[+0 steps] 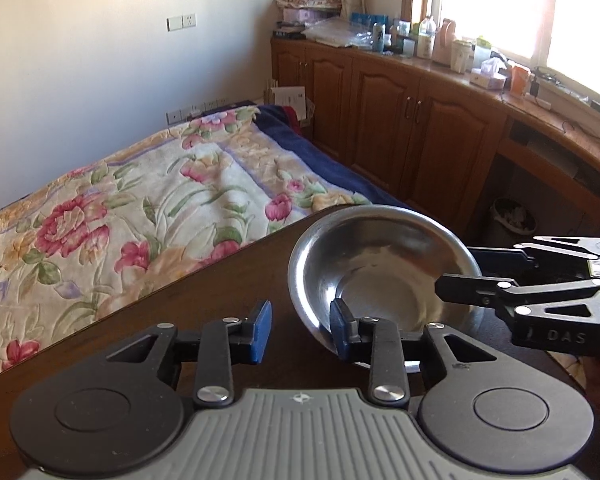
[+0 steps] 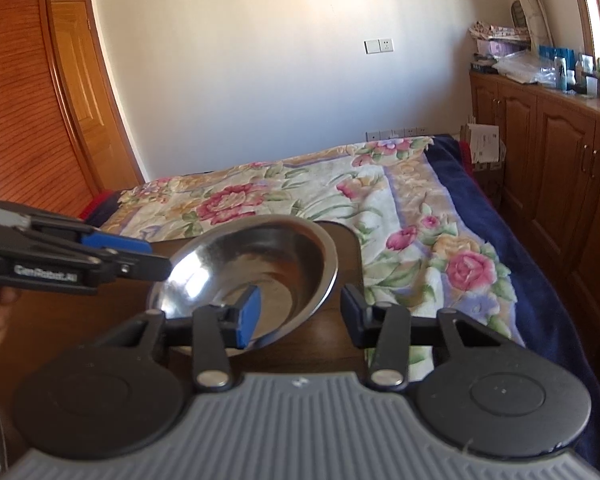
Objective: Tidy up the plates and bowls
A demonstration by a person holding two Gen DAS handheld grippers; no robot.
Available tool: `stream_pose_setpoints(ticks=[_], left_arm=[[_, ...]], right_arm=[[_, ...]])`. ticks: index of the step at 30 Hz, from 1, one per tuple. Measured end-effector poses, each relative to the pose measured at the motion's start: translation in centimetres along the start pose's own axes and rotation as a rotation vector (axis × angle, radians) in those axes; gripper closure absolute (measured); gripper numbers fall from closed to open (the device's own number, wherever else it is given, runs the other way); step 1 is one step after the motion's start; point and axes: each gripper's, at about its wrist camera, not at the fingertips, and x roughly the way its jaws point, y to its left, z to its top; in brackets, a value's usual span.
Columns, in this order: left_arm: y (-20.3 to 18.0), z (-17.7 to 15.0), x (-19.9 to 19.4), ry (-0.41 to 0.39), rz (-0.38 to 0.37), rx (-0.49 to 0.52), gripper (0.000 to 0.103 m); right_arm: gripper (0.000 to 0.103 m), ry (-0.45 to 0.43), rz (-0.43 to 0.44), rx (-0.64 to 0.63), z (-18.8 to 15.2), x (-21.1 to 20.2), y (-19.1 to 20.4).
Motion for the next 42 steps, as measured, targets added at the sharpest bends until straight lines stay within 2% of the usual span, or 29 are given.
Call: stream_pose_setpoints(ticks=[3,6,9,10,19,42], left_arm=[[0.4,0.1,1.0,0.023,0.000,-0.018,0.071],[0.6,0.2,1.7,0.055,-0.011,-0.045,0.084],[0.5,0.2,1.6,0.054,-0.018,-0.059,0.085],[0.5,0.1,1.5,0.051,-0.018,-0.057,0.086],[-0.1,0.2,-0.9,0.016,-0.006,-0.036,0.088],[-1.3,0.3,-11.1,-0.138,0.009,0.010,0.089]], right_arm=[[0.061,0.004,0.001,0.003,-0.1,0.1,0.1],[0.067,0.010,-0.001,0.008,-0.2,0.3,0.1],[0.075,0.015,0.010,0.029,-0.2,0.4,-0.2],[0.080,0.018,0.016,0.040,-0.2,0.4,-0.3],[0.089,0.014,-0.001,0.075,-0.2,0.1,-0.3],[0.091,-0.111,-0.012,0.012,2.3,-6.2,2.8]])
